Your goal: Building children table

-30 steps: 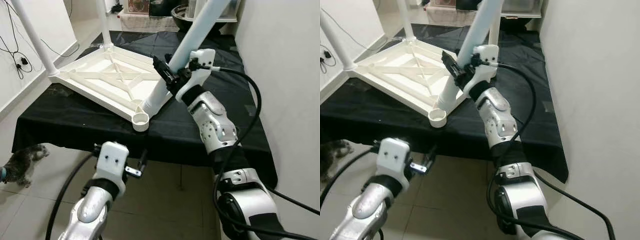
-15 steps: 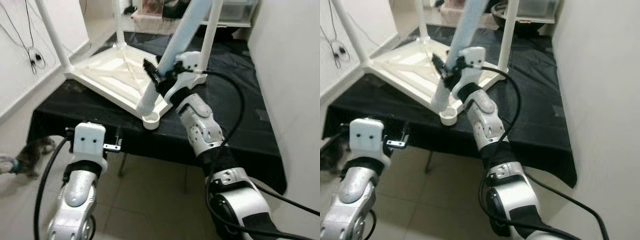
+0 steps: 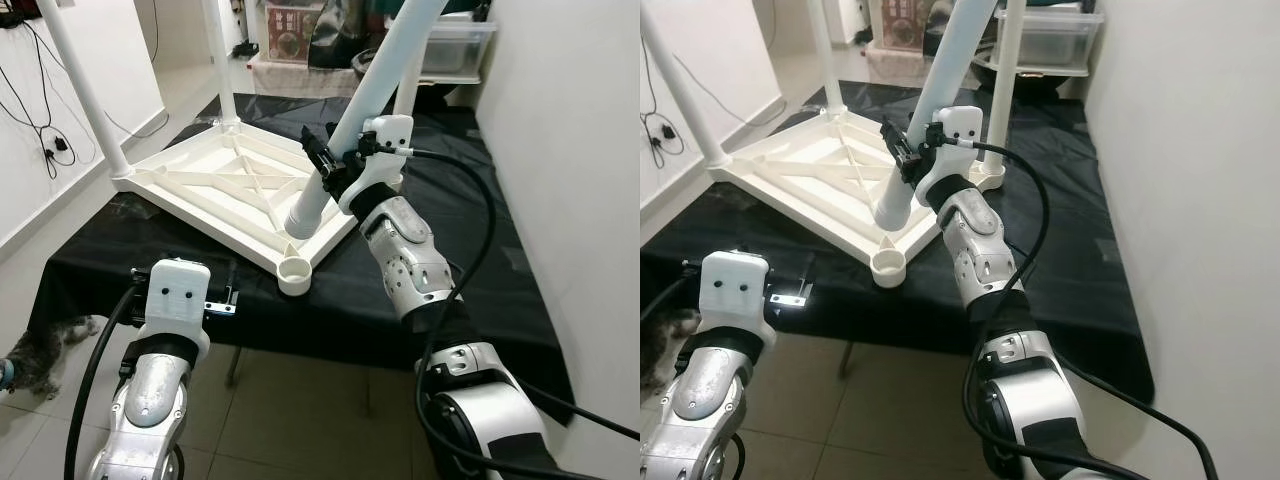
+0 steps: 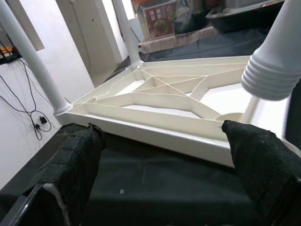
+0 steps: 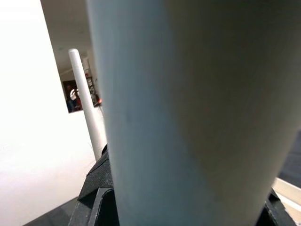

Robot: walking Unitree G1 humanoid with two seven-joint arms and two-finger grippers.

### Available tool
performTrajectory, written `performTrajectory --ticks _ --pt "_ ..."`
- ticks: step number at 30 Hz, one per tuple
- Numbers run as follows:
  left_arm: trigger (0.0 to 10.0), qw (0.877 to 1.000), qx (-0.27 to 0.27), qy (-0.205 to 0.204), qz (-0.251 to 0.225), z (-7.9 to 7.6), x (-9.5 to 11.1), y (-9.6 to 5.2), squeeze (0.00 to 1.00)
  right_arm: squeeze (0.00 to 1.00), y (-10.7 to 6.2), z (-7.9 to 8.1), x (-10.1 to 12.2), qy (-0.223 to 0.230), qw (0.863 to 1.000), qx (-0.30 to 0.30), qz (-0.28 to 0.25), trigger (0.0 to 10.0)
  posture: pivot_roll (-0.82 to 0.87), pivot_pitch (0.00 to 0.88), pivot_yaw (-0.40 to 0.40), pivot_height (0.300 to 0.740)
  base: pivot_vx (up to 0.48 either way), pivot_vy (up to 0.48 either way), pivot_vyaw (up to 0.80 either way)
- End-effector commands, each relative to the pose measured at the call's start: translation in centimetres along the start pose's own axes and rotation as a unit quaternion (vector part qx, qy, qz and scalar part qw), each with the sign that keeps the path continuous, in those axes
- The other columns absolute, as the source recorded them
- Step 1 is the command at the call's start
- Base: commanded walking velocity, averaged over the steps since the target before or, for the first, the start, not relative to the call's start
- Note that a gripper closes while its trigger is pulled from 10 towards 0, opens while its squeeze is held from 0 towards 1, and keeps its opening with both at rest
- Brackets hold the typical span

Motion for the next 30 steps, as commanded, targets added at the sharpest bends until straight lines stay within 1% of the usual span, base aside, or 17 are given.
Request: performTrajectory --ticks 1,4,9,18,21,22,23,25,26,27,28,30 --pt "10.0 1.0 0.002 0.007 0.005 0.2 -0.1 0.1 0.0 0.0 0.1 0.0 0.3 -0.009 1.0 0.0 -0.007 10.0 0.04 0.102 -0.022 0.734 0.48 0.0 0.0" --pt "10.0 1.0 0.004 0.005 0.003 0.2 0.0 0.1 0.0 0.0 0.3 0.0 0.3 -0.01 1.0 0.001 -0.008 10.0 0.04 0.102 -0.021 0.734 0.48 0.0 0.0" --pt "10.0 1.0 0.018 0.0 0.003 0.5 -0.1 0.3 0.0 0.0 0.6 -0.5 0.7 -0.012 1.0 -0.002 -0.012 10.0 0.04 0.102 -0.021 0.734 0.0 0.0 0.0" --pt "10.0 1.0 0.021 0.007 0.005 0.7 -0.2 0.5 0.0 0.0 1.2 -1.3 1.6 -0.011 1.0 -0.006 -0.021 10.0 0.04 0.108 -0.02 0.734 0.0 0.0 0.0" --pt "10.0 1.0 0.022 0.006 0.007 0.7 -0.2 0.5 0.0 0.0 1.4 -1.4 2.1 -0.012 0.999 0.008 -0.028 10.0 0.04 0.108 -0.02 0.734 0.0 0.0 0.0" --pt "10.0 1.0 0.021 0.004 0.009 0.7 -0.3 0.4 0.0 0.0 1.6 -1.3 2.1 0.006 0.999 0.028 -0.026 10.0 0.04 0.11 -0.021 0.734 0.0 0.0 0.0" --pt "10.0 1.0 0.021 0.004 0.009 0.7 -0.3 0.4 0.0 0.0 1.6 -1.3 2.1 0.006 0.999 0.028 -0.026 10.0 0.04 0.11 -0.021 0.734 0.0 0.0 0.0" --pt "10.0 1.0 0.007 -0.014 0.018 0.4 -0.6 0.1 0.0 0.0 1.7 -0.6 1.7 0.037 0.992 0.121 0.001 10.0 0.04 0.115 -0.02 0.734 0.0 0.0 0.0" --pt "10.0 0.999 -0.018 -0.029 0.024 0.0 -0.8 -0.3 0.0 0.0 1.4 -0.5 1.4 0.043 0.984 0.173 0.021 10.0 0.04 0.118 -0.019 0.734 0.0 0.0 0.0" --pt "10.0 0.999 -0.018 -0.029 0.024 0.0 -0.8 -0.3 0.0 0.0 1.4 -0.5 1.4 0.043 0.984 0.173 0.021 10.0 0.04 0.118 -0.019 0.734 0.0 0.0 0.0" --pt "10.0 0.996 -0.061 -0.052 0.032 -0.6 -0.9 -1.0 0.0 0.0 0.8 -0.7 1.3 0.052 0.969 0.24 0.039 10.0 0.04 0.124 -0.024 0.734 0.0 0.0 0.0" --pt "10.0 0.996 -0.061 -0.052 0.032 -0.6 -0.9 -1.0 0.0 0.0 0.8 -0.7 1.3 0.052 0.969 0.24 0.039 10.0 0.04 0.124 -0.024 0.734 0.0 0.0 0.0"
Point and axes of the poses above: a point about 5 cm out from each wrist's last joint towards the gripper, its own y axis pointing out of the wrist towards the gripper, its own x axis along the axis of the wrist's last joint, z = x × y, the point moved 1 cm from there along y, pointing out of the wrist towards the gripper, and after that the axes turned 7 degrees about -y, right-handed, at the moved point
